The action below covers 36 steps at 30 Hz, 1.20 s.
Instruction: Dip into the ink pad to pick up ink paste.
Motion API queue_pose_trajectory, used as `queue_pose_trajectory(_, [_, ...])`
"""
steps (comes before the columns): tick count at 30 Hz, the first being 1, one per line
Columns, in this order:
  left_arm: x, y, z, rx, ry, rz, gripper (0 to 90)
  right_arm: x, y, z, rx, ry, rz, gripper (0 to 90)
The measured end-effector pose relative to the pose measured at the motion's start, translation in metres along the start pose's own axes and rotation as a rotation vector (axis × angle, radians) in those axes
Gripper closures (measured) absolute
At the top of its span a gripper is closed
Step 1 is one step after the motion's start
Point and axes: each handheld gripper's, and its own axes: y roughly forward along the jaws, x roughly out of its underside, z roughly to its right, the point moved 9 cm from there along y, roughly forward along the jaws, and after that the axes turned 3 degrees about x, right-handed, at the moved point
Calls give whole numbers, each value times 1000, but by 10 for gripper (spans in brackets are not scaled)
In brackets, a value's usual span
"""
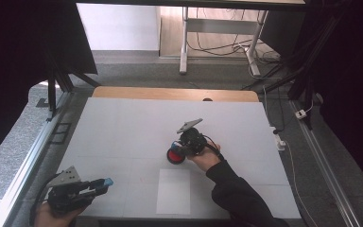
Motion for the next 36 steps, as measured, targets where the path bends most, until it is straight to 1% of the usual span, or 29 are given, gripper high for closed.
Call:
queue_pose_trajectory(2, [0, 0, 0, 2, -3, 0, 684, -1, 1, -1, 13, -13, -14, 709])
queue_pose_trajectory(4, [0, 0, -1, 4, -4, 1, 683, -2, 1, -2, 20, -13, -22, 710])
queue_pose_trajectory(6, [1, -1, -1, 5, -5, 1, 683, -2, 1, -3, 31, -37, -35, 710])
queue_pose_trajectory(8, [1, 0, -1, 4, -4, 1, 683, -3, 2, -5, 52, -53, -43, 710])
queue_pose_trajectory(11, [0, 0, 0, 4, -3, 0, 683, -4, 3, -9, 81, -101, -57, 710])
queue_pose_trajectory(14, [0, 0, 0, 3, -5, 0, 683, -4, 3, -10, 97, -124, -64, 710])
queue_pose_trajectory(16, [1, 0, 0, 4, -4, -1, 683, -4, 3, -9, 88, -109, -59, 710])
queue_pose_trajectory(22, [1, 0, -1, 2, -7, -1, 683, -2, 2, -2, 17, -11, -34, 710])
queue_pose_trajectory(26, [1, 0, -1, 2, -7, -1, 683, -2, 3, 2, -15, 26, -16, 709])
queue_pose_trajectory(28, [0, 0, -1, 3, -8, -1, 683, -1, 3, 2, -17, 26, -11, 709])
queue_pose_trajectory(30, [1, 0, -1, 5, -6, -3, 683, -2, 3, 0, 3, 0, -15, 709])
queue_pose_trajectory(32, [0, 0, 0, 5, -5, -2, 683, -2, 3, -4, 33, -29, -21, 709])
queue_pose_trajectory(34, [1, 0, 0, 7, -5, -2, 683, -2, 2, -5, 50, -55, -22, 708])
queue_pose_trajectory(36, [1, 0, 0, 7, -5, -1, 683, -2, 2, -5, 50, -52, -19, 708])
